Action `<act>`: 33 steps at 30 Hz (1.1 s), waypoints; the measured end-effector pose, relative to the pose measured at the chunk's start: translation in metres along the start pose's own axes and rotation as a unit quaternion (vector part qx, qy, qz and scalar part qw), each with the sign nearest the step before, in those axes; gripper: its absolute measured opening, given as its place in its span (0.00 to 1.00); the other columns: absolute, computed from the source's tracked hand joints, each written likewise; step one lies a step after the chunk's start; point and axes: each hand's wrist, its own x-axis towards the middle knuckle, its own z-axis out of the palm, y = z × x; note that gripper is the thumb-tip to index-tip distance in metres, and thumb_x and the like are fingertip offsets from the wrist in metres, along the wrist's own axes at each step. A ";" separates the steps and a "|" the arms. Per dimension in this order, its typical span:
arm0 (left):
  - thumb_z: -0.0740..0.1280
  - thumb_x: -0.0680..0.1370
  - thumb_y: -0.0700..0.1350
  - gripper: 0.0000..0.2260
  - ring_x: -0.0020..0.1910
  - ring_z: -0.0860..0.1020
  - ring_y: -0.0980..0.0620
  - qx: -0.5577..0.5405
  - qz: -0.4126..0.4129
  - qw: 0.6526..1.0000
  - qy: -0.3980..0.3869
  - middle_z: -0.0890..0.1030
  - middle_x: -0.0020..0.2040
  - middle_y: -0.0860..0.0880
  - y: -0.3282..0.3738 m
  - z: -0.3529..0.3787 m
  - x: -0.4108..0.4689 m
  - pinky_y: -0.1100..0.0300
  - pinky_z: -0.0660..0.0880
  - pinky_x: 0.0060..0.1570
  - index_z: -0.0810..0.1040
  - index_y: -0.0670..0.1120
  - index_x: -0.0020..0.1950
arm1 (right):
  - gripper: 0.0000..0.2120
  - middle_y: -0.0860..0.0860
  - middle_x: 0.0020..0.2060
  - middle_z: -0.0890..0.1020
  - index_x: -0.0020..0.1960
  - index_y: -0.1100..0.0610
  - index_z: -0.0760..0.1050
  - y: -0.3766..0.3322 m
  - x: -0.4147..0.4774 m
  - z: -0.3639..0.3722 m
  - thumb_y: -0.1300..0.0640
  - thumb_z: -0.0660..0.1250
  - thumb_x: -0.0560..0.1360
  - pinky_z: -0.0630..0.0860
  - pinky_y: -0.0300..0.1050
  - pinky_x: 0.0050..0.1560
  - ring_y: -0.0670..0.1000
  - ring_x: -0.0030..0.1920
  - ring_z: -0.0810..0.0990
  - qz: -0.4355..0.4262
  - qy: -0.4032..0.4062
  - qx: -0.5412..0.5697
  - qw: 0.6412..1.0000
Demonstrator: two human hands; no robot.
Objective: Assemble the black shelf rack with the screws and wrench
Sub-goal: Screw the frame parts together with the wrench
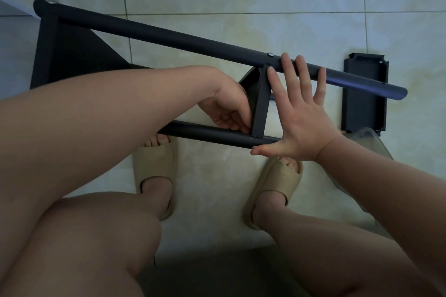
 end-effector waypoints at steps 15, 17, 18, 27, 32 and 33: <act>0.68 0.77 0.37 0.04 0.38 0.76 0.55 0.003 0.000 1.000 -0.005 0.82 0.39 0.51 0.001 0.000 -0.002 0.63 0.73 0.43 0.82 0.45 0.47 | 0.67 0.62 0.81 0.45 0.83 0.59 0.45 0.000 0.000 0.002 0.13 0.53 0.61 0.38 0.76 0.74 0.67 0.81 0.41 -0.002 0.010 -0.001 1.000; 0.68 0.78 0.40 0.04 0.39 0.77 0.55 0.012 0.002 1.000 -0.003 0.82 0.40 0.52 0.000 0.001 -0.002 0.61 0.73 0.44 0.82 0.46 0.48 | 0.67 0.63 0.81 0.45 0.83 0.59 0.44 0.000 0.000 0.002 0.13 0.53 0.61 0.38 0.76 0.74 0.67 0.81 0.41 -0.003 0.010 -0.001 1.000; 0.69 0.78 0.41 0.03 0.39 0.77 0.55 0.017 0.004 1.000 0.002 0.82 0.39 0.52 0.000 0.002 -0.002 0.61 0.73 0.44 0.82 0.47 0.47 | 0.67 0.62 0.82 0.45 0.83 0.59 0.44 0.000 0.000 0.002 0.13 0.52 0.62 0.39 0.77 0.74 0.67 0.81 0.41 -0.004 0.011 -0.001 1.000; 0.67 0.78 0.39 0.04 0.38 0.76 0.55 0.006 0.006 1.000 -0.011 0.82 0.40 0.51 0.000 0.002 -0.003 0.61 0.72 0.45 0.82 0.45 0.48 | 0.67 0.62 0.82 0.44 0.83 0.59 0.43 0.001 0.000 0.002 0.13 0.52 0.62 0.39 0.77 0.74 0.67 0.81 0.40 -0.005 0.010 -0.004 1.000; 0.68 0.78 0.41 0.03 0.37 0.76 0.55 0.009 0.015 1.000 0.004 0.81 0.39 0.51 -0.003 0.003 -0.001 0.61 0.72 0.43 0.81 0.46 0.47 | 0.67 0.62 0.82 0.44 0.83 0.59 0.44 0.001 0.000 0.002 0.13 0.51 0.62 0.39 0.77 0.74 0.67 0.81 0.41 -0.005 0.010 -0.006 1.000; 0.68 0.79 0.40 0.03 0.37 0.76 0.55 0.009 0.016 1.000 0.004 0.81 0.38 0.51 -0.003 0.003 -0.001 0.62 0.73 0.42 0.81 0.46 0.47 | 0.67 0.62 0.82 0.44 0.83 0.59 0.44 0.001 0.000 0.002 0.13 0.51 0.62 0.40 0.77 0.73 0.67 0.81 0.41 -0.004 0.010 -0.006 1.000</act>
